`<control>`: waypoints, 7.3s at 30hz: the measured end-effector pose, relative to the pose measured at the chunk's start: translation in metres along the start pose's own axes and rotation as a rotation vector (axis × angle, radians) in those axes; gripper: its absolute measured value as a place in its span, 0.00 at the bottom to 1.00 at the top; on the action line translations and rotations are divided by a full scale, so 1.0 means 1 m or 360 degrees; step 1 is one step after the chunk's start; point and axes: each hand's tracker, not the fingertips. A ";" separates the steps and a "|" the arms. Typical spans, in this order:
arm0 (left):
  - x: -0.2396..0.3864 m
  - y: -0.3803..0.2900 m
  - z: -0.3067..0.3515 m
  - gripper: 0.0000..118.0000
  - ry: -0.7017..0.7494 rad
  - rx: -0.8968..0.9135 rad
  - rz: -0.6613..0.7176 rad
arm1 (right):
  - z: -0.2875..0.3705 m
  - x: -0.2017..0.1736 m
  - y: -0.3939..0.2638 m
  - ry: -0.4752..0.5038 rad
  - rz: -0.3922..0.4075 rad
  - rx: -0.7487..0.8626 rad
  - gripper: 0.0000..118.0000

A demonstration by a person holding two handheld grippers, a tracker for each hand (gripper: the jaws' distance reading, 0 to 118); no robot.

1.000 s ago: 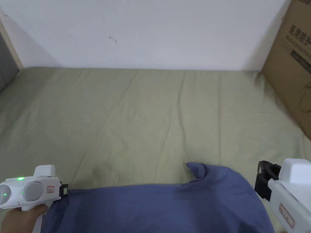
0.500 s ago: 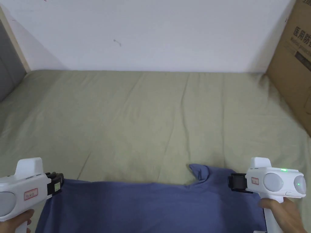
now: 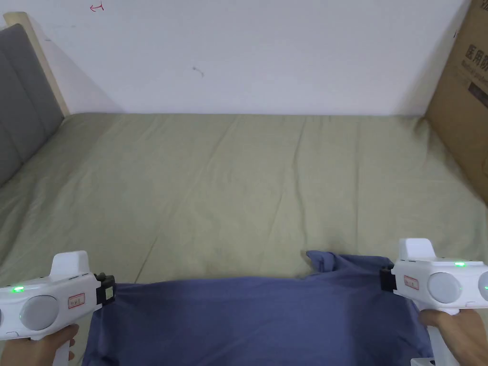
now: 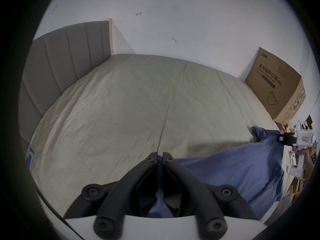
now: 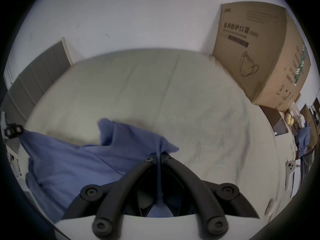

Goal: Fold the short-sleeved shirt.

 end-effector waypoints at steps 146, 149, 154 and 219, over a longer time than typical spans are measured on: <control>-0.009 -0.062 0.121 0.02 -0.0454 -0.0356 0.0205 | 0.258 -0.062 -0.081 -0.0217 0.0062 0.0957 0.00; 0.041 -0.068 0.104 0.02 -0.0522 -0.0444 0.0094 | 0.262 -0.058 -0.085 -0.0209 0.0070 0.0956 0.00; 0.113 -0.085 0.068 0.02 -0.0564 -0.0591 -0.0062 | 0.267 -0.052 -0.091 -0.0212 0.0086 0.0956 0.00; 0.070 -0.122 0.106 0.00 -0.0730 -0.0131 0.0051 | 0.274 -0.048 -0.100 -0.0197 0.0067 0.0872 0.00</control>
